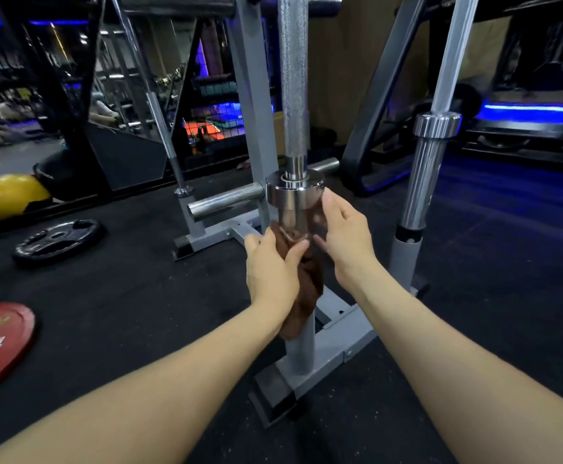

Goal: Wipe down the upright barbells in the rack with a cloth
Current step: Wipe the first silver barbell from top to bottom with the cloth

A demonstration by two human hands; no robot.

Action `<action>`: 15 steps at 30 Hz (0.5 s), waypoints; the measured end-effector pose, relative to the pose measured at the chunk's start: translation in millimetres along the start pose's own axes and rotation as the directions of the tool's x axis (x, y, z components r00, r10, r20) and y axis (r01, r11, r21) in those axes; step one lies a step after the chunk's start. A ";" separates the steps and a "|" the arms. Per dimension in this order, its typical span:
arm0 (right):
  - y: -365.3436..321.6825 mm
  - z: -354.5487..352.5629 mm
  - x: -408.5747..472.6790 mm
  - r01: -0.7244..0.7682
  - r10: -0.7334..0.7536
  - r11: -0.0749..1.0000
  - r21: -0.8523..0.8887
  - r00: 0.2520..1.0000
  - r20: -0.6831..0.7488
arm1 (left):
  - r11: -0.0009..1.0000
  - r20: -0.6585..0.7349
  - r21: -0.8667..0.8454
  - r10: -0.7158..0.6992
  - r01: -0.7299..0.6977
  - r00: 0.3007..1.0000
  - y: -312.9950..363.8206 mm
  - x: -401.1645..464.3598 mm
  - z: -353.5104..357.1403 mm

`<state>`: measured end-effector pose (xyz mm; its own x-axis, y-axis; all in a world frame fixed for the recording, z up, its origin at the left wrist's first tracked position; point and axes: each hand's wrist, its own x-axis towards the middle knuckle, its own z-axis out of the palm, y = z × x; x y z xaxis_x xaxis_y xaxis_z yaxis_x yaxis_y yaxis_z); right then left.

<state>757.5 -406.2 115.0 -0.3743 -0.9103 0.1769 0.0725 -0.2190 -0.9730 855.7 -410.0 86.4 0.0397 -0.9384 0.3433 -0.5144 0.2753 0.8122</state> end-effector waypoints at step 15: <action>25.7 -6.1 -3.1 0.044 -0.047 0.988 -0.151 0.999 -0.015 | 0.978 -0.022 0.188 -0.083 0.085 0.996 2.7 -1.2 8.0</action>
<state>754.9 -406.9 88.5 -0.3913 -0.8936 0.2198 -0.0846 -0.2029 -0.9755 847.4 -409.8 84.4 0.1009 -0.9531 0.2853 -0.6611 0.1501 0.7351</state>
